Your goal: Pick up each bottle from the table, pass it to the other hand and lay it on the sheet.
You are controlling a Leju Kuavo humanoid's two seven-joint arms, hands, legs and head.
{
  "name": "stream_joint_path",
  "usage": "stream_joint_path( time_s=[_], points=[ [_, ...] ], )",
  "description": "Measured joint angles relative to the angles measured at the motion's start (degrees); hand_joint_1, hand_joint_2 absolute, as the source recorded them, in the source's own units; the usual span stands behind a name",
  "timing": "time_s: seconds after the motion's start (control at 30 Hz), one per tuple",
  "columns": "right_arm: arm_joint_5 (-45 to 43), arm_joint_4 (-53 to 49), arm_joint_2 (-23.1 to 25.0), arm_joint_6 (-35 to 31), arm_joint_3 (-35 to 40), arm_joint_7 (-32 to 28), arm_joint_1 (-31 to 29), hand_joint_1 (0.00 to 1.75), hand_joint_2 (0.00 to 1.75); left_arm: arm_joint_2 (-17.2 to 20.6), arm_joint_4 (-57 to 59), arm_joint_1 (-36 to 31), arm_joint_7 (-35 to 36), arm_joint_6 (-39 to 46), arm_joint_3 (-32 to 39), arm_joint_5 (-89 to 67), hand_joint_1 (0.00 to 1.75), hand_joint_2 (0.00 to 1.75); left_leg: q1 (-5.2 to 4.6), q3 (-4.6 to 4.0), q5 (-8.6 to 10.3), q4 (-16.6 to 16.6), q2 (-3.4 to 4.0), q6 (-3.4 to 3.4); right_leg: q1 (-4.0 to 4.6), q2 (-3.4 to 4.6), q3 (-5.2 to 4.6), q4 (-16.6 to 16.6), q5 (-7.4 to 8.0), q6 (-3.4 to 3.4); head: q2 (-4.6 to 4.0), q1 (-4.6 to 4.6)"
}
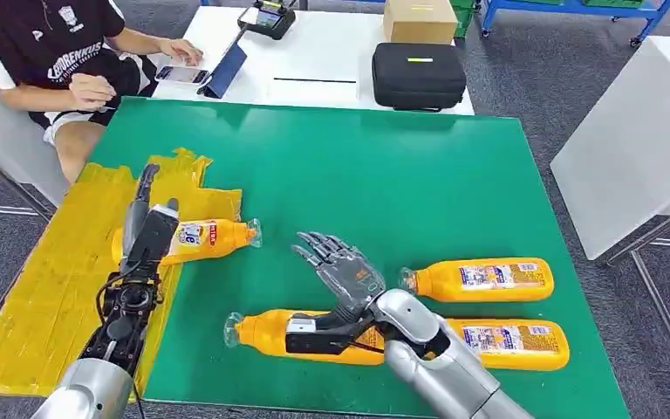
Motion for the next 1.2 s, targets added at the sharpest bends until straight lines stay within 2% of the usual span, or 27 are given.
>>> stream_joint_path(
  time_s=[0.33,0.7,1.2],
  points=[
    [0.1,7.0,1.6,-0.1,1.8,-1.2,-1.8,0.0,1.75,0.0,0.0,0.0,-0.5,-0.8,0.3,1.7,0.0,0.0,0.0,0.0,0.0,0.0,0.0,-0.01,0.0,0.0,-0.01,0.0,-0.01,-0.01,0.0,0.0],
    [-0.5,8.7,1.8,2.0,7.0,-6.8,-3.4,0.0,1.75,0.0,0.7,-0.8,-0.7,-0.9,0.2,3.0,0.0,0.0,0.01,0.13,0.0,0.0,0.05,-0.01,0.01,0.02,0.03,0.0,-0.01,-0.01,0.0,-0.02],
    [-0.5,12.6,0.8,3.1,11.3,-7.0,-3.7,0.0,1.75,0.2,2.1,-0.9,-0.5,-0.9,0.2,4.0,0.0,0.0,-0.02,0.06,0.08,0.0,0.04,0.03,0.0,0.0,-0.01,0.0,0.1,-0.11,0.0,0.0]
  ],
)
